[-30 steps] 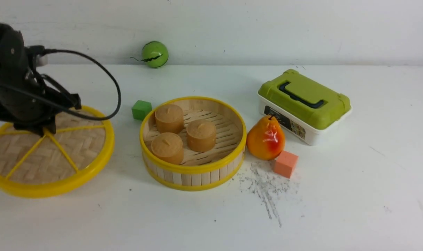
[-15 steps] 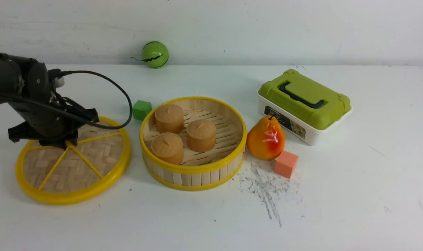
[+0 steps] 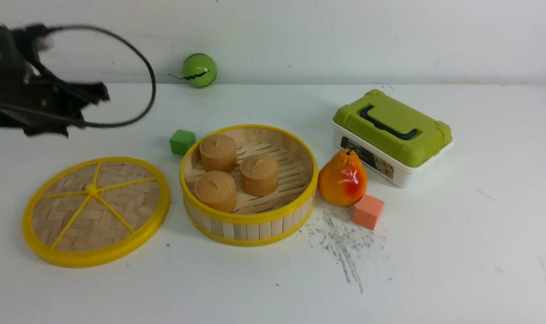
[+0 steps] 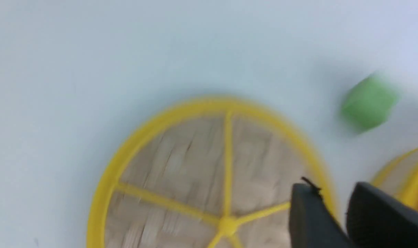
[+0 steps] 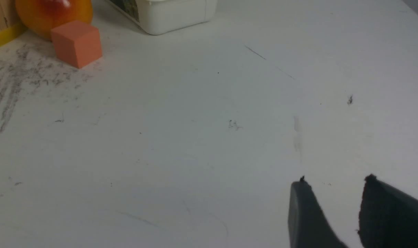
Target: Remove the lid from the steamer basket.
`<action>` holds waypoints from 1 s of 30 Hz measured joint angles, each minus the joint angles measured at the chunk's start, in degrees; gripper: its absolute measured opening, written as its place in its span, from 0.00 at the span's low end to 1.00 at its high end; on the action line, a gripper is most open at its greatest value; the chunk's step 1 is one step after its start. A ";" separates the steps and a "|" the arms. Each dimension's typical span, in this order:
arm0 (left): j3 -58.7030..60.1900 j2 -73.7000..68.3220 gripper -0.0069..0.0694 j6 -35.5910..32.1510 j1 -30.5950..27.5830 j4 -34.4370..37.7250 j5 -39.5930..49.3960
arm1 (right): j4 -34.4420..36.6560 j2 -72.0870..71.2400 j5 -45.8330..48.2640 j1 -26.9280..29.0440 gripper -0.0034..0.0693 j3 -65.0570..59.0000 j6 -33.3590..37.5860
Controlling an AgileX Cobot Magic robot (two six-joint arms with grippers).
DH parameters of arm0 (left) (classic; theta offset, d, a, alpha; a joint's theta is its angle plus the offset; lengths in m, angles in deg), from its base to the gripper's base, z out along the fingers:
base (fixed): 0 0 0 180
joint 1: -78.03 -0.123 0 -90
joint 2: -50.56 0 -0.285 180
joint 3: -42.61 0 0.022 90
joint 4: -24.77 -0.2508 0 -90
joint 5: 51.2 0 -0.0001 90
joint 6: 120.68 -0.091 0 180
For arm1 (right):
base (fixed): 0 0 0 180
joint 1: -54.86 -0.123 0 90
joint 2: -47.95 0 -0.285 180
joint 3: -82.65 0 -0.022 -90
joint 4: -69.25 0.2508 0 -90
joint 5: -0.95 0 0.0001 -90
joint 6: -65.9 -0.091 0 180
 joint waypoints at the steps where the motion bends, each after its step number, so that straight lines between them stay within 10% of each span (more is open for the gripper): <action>1: 0.06 3.22 0.18 -0.26 0.00 0.07 -1.21 | 0.00 0.00 0.00 0.00 0.38 0.00 0.00; 3: 0.79 9.88 0.07 -0.85 0.00 0.21 -3.61 | 0.00 0.00 0.00 0.00 0.38 0.00 0.00; 30: 56.81 73.23 0.07 -9.28 0.00 0.27 -7.74 | 0.00 0.00 0.00 0.00 0.38 0.00 0.00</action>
